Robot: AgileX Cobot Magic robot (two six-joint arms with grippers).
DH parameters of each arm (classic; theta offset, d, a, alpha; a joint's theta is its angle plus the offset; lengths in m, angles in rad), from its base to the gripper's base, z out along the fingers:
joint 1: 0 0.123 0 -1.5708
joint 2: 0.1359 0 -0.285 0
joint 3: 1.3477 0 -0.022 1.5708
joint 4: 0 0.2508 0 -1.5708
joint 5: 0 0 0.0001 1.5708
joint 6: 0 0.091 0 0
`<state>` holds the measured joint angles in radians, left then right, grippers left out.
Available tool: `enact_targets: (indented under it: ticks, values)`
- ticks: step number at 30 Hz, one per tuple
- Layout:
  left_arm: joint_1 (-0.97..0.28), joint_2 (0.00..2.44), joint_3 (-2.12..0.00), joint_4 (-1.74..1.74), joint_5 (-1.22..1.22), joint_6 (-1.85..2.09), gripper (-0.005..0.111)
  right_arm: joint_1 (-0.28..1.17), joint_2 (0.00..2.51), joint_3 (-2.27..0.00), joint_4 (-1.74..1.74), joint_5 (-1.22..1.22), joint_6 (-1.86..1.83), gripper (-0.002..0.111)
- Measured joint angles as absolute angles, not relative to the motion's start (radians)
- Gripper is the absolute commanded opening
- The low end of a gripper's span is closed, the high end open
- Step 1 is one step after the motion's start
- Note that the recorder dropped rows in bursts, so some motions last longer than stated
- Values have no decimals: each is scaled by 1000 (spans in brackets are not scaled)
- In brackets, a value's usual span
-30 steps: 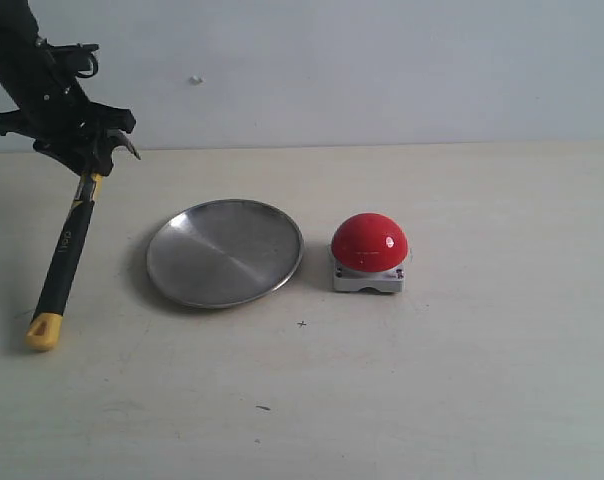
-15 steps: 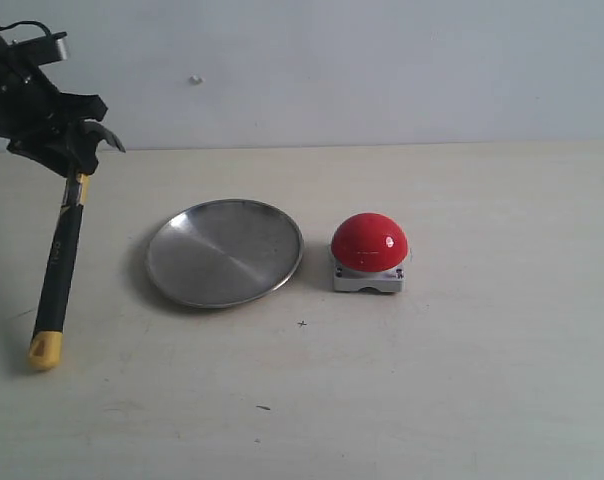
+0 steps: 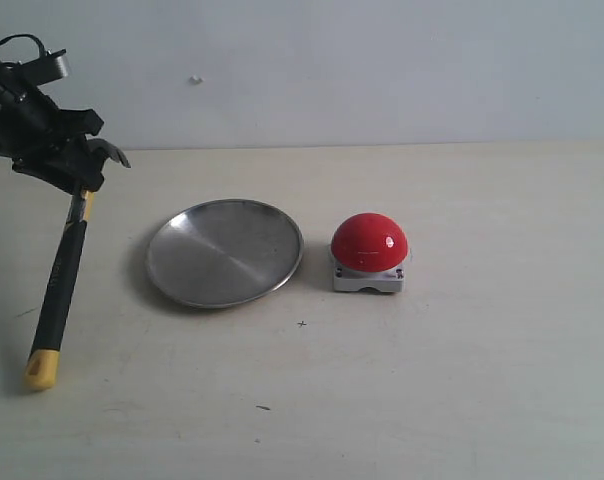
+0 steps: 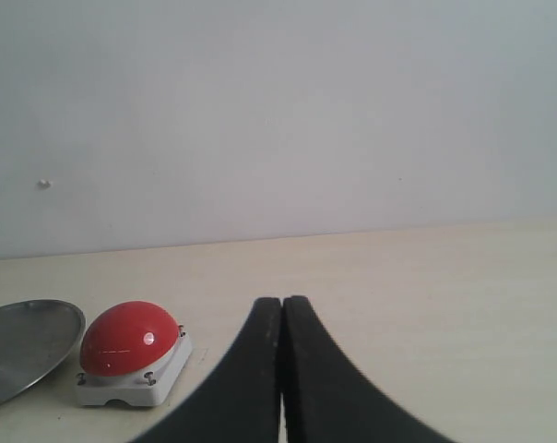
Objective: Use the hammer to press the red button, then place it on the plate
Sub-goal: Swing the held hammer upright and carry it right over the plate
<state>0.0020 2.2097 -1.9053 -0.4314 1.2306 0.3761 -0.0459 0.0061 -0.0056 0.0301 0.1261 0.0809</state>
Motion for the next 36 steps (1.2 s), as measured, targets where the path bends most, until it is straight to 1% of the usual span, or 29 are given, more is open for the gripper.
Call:
enact_targets:
  ticks: [12, 23, 29, 36]
  values:
    - [2, 2210, -1895, -435, 1228, 367, 0, -46, 6, -6, 30, 126, 81, 0]
    - [2, 2210, -1778, -508, 1226, 466, 0, -46, 6, -6, 30, 126, 81, 0]
    - [27, 2210, -1720, -613, 1222, 543, 0, -46, 6, -6, 30, 126, 81, 0]
    - [69, 2210, -1669, -657, 1220, 599, 0, -46, 6, -6, 30, 126, 81, 0]
